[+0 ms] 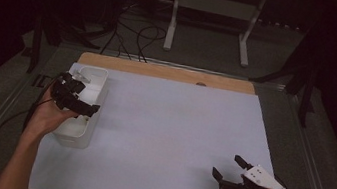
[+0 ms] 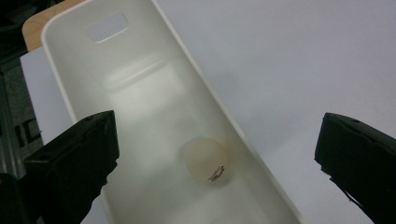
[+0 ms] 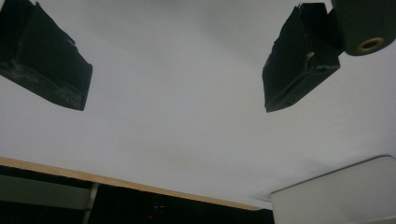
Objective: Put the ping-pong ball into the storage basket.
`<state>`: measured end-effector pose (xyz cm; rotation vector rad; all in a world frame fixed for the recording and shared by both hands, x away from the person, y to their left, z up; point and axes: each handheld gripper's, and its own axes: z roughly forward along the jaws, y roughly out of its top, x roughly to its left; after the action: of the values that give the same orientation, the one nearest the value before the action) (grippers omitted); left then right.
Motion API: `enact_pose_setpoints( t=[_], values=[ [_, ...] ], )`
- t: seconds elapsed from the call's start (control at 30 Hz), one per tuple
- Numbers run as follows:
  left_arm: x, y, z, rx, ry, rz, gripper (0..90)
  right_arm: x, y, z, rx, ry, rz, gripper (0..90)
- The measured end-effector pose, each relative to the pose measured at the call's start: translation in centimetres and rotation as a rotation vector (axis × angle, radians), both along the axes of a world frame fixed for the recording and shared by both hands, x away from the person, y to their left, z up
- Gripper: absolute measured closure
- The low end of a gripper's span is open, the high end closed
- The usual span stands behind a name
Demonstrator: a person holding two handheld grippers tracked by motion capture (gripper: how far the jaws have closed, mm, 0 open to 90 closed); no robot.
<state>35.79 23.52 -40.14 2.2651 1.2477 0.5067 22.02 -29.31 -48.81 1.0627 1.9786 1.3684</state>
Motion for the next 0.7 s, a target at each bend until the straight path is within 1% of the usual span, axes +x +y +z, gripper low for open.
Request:
enact_pose_setpoints(
  t=[0.1,0.13,0.3,0.43,0.63,0.67,0.7],
  values=[
    [-0.2,-0.1,-0.2,-0.007,-0.010,-0.009,0.2,0.0,0.0,0.0,-0.002,-0.001,0.002,7.9],
    [-0.4,-0.2,-0.3,-0.021,-0.017,-0.010,0.2,0.0,0.0,0.0,-0.002,-0.001,0.002,8.0],
    [-0.9,-0.4,-0.7,-0.045,-0.042,-0.028,0.2,0.0,0.0,0.0,0.001,0.000,0.001,7.9],
    [-1.4,-0.5,-1.0,-0.074,-0.071,-0.042,0.1,0.0,0.0,0.0,0.000,0.000,0.001,8.0],
    [-2.3,-0.7,-1.9,-0.111,-0.119,-0.060,0.1,0.0,0.0,0.0,0.003,0.001,-0.001,8.0],
    [-2.5,-0.7,-2.2,-0.128,-0.131,-0.060,0.1,0.0,0.0,0.0,0.003,0.001,-0.001,7.9],
    [-2.6,-0.7,-2.3,-0.135,-0.135,-0.061,0.1,0.0,0.0,0.0,0.003,-0.002,0.000,8.0]
  ],
)
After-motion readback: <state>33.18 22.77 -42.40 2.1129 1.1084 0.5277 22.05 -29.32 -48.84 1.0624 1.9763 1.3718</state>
